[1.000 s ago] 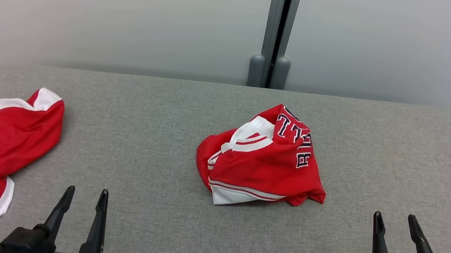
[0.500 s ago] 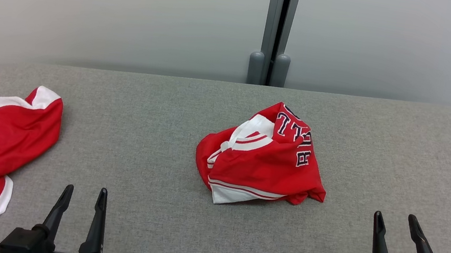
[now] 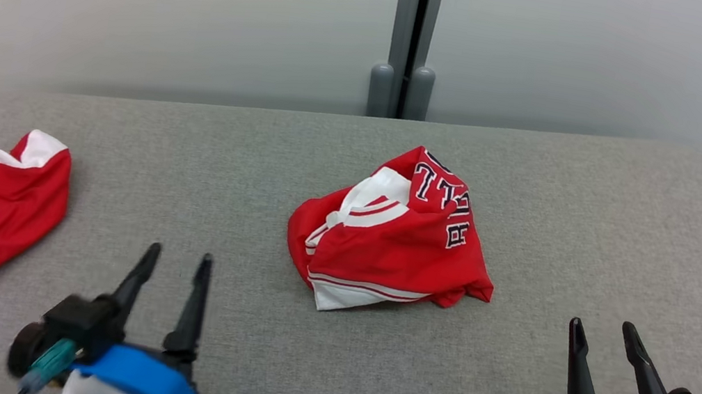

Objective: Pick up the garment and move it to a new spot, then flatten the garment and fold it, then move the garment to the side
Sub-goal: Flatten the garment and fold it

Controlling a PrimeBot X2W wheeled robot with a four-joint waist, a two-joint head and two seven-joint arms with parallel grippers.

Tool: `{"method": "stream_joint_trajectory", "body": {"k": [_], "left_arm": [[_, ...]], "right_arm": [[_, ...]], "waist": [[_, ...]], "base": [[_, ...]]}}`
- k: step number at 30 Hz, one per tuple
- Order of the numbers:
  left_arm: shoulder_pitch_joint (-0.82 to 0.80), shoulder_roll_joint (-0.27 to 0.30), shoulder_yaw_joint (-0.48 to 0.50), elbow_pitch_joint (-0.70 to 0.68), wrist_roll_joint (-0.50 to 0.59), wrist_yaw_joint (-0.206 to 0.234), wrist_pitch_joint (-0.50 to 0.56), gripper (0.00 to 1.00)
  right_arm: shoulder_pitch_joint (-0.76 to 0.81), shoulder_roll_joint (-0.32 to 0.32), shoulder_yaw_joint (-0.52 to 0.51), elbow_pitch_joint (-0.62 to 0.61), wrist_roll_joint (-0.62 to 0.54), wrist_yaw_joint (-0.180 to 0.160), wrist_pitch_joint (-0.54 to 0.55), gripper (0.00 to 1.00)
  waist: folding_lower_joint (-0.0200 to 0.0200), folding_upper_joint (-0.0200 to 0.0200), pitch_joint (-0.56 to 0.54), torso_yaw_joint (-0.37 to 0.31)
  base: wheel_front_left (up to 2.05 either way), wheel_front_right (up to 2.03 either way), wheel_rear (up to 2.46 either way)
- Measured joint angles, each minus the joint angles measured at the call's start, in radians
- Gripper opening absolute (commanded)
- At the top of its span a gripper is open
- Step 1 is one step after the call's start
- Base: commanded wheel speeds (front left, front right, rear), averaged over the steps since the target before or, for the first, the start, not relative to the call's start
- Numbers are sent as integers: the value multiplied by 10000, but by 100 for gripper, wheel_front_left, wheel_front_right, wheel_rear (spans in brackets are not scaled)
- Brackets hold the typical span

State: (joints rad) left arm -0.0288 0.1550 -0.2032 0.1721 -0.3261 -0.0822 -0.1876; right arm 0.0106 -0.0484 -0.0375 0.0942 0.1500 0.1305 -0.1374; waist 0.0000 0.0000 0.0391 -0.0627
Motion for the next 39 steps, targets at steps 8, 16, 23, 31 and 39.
{"method": "stream_joint_trajectory", "body": {"k": [8, 16, 23, 31, 39], "left_arm": [[-1781, 132, -1825, 1262, -633, -420, 1609, 100], [-3011, 704, -3137, 2435, -1745, -437, 2025, 100], [-3596, 884, -3482, 3198, -2456, -466, 2228, 100], [-3925, 890, -4146, 2759, -3691, -468, 1670, 0], [-5337, 466, -4646, 1344, -4071, -468, 1168, 0]], "right_arm": [[-150, -2, 468, 88, 167, 0, -92, 100], [-363, 0, 849, 261, 343, 0, -259, 100], [-500, 0, 1030, 424, 443, 0, -397, 100], [-547, 0, 1047, 477, 481, 0, -487, 100], [-545, 0, 976, 500, 405, 0, -403, 100]], "waist": [[0, 0, 335, -594], [0, 0, 743, -1338], [1, 1, 975, -1797], [0, 0, 1010, -1934], [1, 1, 751, -1767]], "base": [[0, 0, 0], [0, 0, 0], [0, 0, 0], [0, 0, 0], [0, 0, 0]]}}
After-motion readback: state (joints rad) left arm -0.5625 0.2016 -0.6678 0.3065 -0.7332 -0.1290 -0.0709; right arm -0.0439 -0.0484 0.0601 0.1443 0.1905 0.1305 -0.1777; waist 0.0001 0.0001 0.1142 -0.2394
